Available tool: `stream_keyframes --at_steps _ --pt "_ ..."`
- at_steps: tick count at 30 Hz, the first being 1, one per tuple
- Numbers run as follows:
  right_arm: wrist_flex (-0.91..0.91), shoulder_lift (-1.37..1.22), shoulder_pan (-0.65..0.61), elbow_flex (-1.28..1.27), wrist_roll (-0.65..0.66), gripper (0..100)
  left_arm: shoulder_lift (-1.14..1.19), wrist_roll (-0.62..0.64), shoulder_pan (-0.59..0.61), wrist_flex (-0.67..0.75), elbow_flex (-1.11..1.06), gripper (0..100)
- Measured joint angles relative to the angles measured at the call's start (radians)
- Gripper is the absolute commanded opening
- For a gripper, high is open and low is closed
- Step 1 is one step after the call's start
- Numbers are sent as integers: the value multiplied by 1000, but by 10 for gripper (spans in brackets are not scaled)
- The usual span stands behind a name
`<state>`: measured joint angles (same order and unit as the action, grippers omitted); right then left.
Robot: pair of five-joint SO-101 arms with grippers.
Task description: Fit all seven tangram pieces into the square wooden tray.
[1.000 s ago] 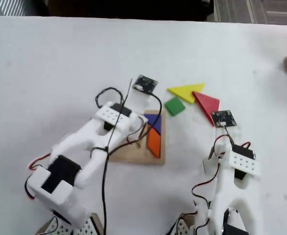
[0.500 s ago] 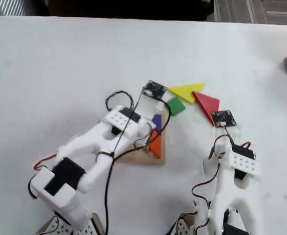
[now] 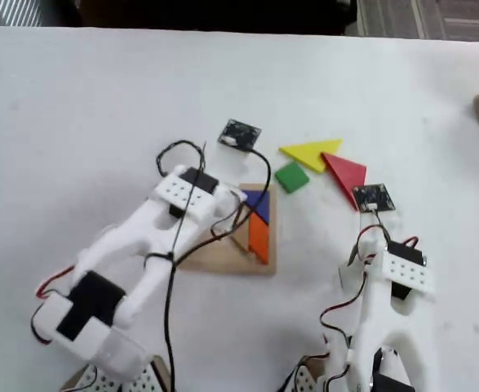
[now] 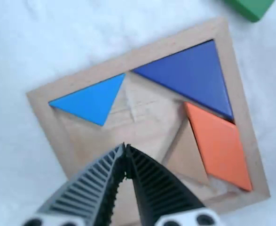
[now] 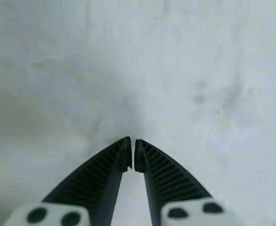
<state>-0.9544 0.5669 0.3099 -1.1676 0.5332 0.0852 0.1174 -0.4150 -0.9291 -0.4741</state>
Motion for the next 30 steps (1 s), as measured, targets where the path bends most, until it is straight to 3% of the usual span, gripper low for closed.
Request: stream_keyframes --at_steps 4,12,21,30 --pt "0 0 0 0 0 20 -94 0 -18 -80 -15 22" --pt "0 0 0 0 0 20 -52 -3 -166 -89 -81 22" --pt "0 0 0 0 0 20 121 2 -169 -46 17 22" --pt "0 0 0 0 0 19 133 2 -158 -41 46 22"
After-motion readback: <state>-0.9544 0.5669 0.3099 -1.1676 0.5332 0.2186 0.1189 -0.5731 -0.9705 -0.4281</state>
